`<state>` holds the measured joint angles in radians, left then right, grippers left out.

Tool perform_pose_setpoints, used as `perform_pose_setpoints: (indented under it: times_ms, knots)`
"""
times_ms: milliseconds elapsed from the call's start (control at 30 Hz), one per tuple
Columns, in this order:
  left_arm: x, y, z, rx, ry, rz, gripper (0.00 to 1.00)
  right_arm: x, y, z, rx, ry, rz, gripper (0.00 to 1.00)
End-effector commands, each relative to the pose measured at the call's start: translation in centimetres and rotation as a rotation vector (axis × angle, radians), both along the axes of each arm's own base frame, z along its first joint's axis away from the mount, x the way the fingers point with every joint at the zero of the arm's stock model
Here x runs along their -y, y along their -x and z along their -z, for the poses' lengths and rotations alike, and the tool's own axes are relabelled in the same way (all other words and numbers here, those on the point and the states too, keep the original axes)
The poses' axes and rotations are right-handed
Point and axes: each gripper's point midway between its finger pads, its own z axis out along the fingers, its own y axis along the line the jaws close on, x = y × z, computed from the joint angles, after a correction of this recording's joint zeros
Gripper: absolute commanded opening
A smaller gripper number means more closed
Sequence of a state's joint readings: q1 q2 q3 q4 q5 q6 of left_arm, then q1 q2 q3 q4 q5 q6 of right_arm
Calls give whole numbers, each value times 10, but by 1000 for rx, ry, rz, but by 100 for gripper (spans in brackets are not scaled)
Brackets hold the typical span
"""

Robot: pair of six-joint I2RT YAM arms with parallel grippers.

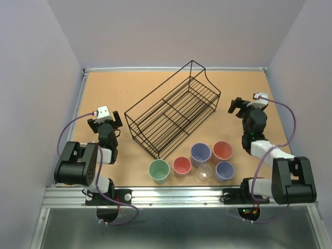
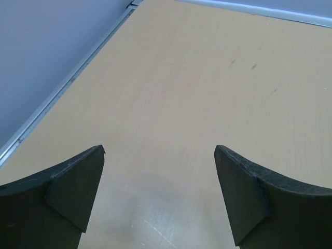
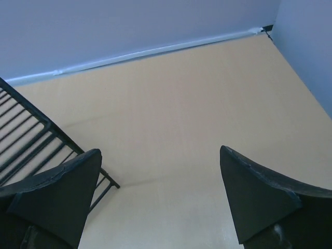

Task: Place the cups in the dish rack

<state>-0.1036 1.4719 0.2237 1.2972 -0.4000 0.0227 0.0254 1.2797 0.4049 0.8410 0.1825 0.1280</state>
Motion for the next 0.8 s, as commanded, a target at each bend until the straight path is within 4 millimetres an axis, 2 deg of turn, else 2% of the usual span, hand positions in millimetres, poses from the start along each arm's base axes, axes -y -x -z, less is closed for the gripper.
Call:
perform_pose_setpoints:
  times_ms: [0,33,67,100,167,233,333,367,400,467,567,633,767]
  knots:
    - [-1,-6,-72,296,19,-8,99,-9,-11,-58,-60,-24,-51,100]
    - [0,-6,-72,294,19,-7,99,-11,-11,-67,-83,-27,-60,100]
    - [0,-6,-72,294,19,-7,99,-13,-1,-59,-176,-38,-70,100]
    - [0,-6,-72,294,19,-7,99,-19,-4,-89,-146,-69,-93,100]
    - [0,-6,-72,294,19,-7,99,-23,11,-96,-209,-110,-101,100]
    - [0,-7,-71,292,20,-7,99,-27,23,-113,-208,-166,-104,100]
    - [0,-6,-72,293,19,-7,99,-25,54,-154,-158,-231,-73,100]
    - [0,-6,-72,294,19,-7,99,-25,65,-154,-180,-247,-65,100]
    - [-1,-6,-72,294,17,-8,99,-24,80,-180,-120,-280,-57,100]
    - [-1,-6,-72,294,19,-8,99,-24,100,-197,-115,-327,-42,100]
    - [0,-6,-72,294,19,-7,99,-24,124,-212,-100,-395,-24,100]
    - [0,-6,-72,294,19,-7,99,-29,132,-230,-59,-444,-47,100]
    - [0,-6,-72,295,20,-7,99,-36,140,-242,-63,-491,-74,98]
